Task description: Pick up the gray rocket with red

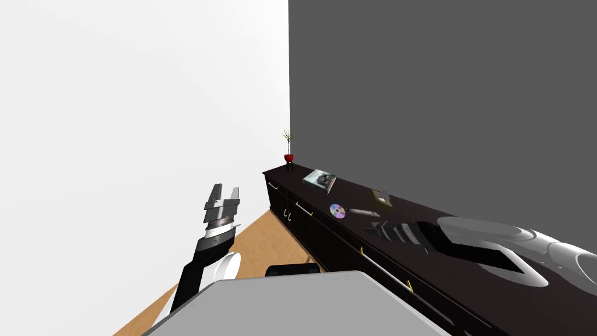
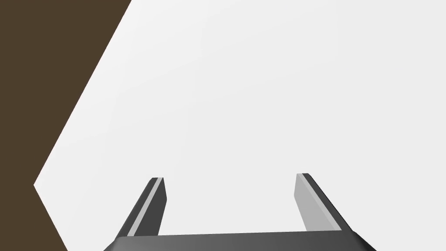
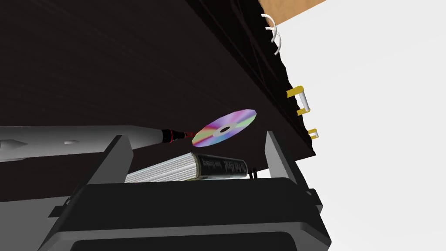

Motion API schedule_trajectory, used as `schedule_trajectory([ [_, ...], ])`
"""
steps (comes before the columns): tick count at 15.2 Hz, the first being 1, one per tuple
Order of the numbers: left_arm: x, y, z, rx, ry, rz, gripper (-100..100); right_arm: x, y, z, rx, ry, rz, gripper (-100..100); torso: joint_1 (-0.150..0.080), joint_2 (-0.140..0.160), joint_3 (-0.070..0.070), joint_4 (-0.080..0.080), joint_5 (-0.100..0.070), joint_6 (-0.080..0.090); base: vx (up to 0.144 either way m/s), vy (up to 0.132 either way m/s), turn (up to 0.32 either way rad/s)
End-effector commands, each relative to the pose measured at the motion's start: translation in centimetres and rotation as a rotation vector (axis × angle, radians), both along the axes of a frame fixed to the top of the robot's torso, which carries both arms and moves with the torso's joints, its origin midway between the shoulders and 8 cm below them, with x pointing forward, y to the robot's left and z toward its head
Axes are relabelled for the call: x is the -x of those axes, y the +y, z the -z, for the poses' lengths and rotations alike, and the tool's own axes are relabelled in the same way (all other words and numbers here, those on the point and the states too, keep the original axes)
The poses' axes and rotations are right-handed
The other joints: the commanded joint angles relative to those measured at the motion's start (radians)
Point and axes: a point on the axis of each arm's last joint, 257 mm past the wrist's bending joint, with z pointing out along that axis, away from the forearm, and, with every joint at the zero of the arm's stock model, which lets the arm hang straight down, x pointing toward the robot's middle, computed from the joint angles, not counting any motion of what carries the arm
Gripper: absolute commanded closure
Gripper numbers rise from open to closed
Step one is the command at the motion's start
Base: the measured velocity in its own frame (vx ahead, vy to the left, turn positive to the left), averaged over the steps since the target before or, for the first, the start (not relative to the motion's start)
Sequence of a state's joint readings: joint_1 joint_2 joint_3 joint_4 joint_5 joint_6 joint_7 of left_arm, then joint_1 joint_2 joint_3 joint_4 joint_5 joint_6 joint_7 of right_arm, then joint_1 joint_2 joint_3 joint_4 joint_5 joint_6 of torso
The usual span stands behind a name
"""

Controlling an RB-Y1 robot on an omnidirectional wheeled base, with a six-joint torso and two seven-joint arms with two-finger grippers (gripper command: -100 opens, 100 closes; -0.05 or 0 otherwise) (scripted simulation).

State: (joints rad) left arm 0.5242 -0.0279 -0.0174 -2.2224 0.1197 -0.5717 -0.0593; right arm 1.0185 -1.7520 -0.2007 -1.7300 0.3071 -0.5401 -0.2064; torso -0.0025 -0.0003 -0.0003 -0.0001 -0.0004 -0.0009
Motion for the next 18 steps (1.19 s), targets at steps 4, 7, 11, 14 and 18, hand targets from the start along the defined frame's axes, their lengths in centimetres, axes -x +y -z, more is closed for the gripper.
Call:
schedule_trajectory([
  [4, 0.0, 0.0, 0.0, 0.000, 0.000, 0.000, 0, -0.2, -1.3, 0.3, 0.102, 0.060, -0.078, -100, -0.001, 0.000, 0.000, 0.000, 0.000, 0.000, -0.025, -0.039, 0.149],
  [7, 0.0, 0.0, 0.0, 0.000, 0.000, 0.000, 0, -0.2, -2.4, 0.6, 0.161, 0.094, -0.113, -100, 0.000, 0.000, 0.000, 0.000, 0.000, 0.000, -0.018, -0.026, 0.130],
  [11, 0.0, 0.0, 0.0, 0.000, 0.000, 0.000, 0, -0.5, -3.2, 0.8, 0.229, 0.133, -0.169, -100, 0.000, 0.001, 0.000, 0.000, 0.000, 0.000, -0.032, -0.038, 0.134],
  [14, 0.0, 0.0, 0.0, 0.000, 0.000, 0.000, 0, -0.7, -4.2, 1.0, 0.283, 0.163, -0.207, -100, 0.000, 0.000, 0.000, 0.000, 0.000, 0.000, -0.025, -0.033, 0.116],
  [18, 0.0, 0.0, 0.0, 0.000, 0.000, 0.000, 0, -1.3, -4.7, 1.2, 0.346, 0.197, -0.270, -100, -0.001, 0.001, 0.001, 0.000, 0.000, 0.000, -0.035, -0.041, 0.129],
])
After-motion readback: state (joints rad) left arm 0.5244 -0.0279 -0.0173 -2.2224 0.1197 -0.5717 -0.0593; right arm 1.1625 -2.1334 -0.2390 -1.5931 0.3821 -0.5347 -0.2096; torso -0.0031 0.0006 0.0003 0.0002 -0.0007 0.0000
